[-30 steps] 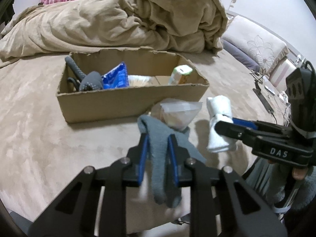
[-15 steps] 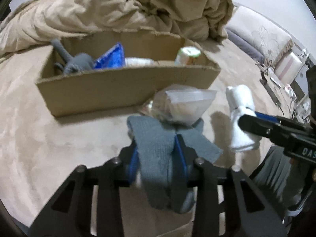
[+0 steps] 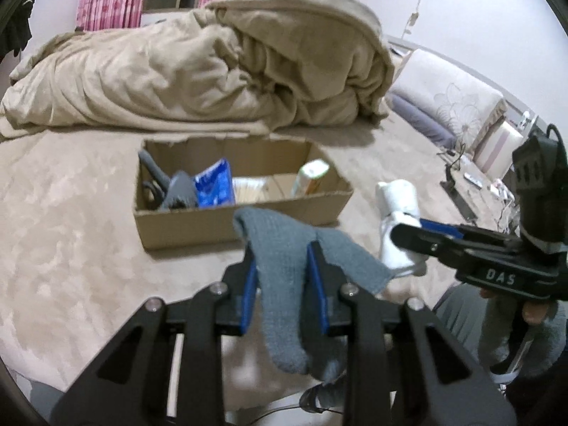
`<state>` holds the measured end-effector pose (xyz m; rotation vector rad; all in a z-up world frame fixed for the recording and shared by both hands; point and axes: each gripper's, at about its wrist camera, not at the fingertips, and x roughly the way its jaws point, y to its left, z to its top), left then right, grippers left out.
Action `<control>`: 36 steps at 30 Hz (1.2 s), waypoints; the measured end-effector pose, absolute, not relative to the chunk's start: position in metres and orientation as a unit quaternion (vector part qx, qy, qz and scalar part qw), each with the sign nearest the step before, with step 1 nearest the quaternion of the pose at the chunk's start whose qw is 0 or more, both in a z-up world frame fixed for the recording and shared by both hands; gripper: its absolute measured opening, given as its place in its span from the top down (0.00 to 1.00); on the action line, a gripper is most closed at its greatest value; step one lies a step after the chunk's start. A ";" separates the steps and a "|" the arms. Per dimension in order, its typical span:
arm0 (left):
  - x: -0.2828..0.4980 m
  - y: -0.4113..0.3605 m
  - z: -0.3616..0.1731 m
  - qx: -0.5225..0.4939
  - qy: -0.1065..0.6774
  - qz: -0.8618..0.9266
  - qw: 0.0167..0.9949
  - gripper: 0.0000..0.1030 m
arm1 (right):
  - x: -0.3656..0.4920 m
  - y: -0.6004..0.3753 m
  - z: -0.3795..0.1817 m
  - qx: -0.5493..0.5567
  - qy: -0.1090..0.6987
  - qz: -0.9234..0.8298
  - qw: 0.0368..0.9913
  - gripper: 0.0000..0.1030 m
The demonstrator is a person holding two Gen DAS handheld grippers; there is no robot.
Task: Organize objects
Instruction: 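Carry the knit glove and white towel into the box and open both grippers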
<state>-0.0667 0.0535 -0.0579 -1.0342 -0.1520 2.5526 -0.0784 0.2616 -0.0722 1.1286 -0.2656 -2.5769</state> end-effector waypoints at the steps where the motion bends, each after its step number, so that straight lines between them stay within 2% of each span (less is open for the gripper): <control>1: -0.065 0.052 -0.051 -0.363 -0.053 0.910 0.191 0.73 | -0.077 0.261 -0.068 0.391 -0.092 -0.902 0.158 0.61; 13: -0.064 0.029 0.005 -0.314 -0.072 0.929 0.183 0.73 | -0.077 0.252 -0.016 0.346 -0.079 -0.919 0.172 0.61; 22: -0.095 0.032 0.019 -0.300 -0.065 0.934 0.180 0.73 | -0.099 0.254 0.011 0.312 -0.069 -0.930 0.182 0.61; 29: -0.132 0.043 0.010 -0.301 -0.071 0.934 0.181 0.73 | -0.128 0.253 0.018 0.297 -0.066 -0.933 0.193 0.61; 36: -0.181 0.067 -0.024 -0.322 -0.063 0.927 0.182 0.73 | -0.160 0.256 0.007 0.304 -0.071 -0.931 0.191 0.61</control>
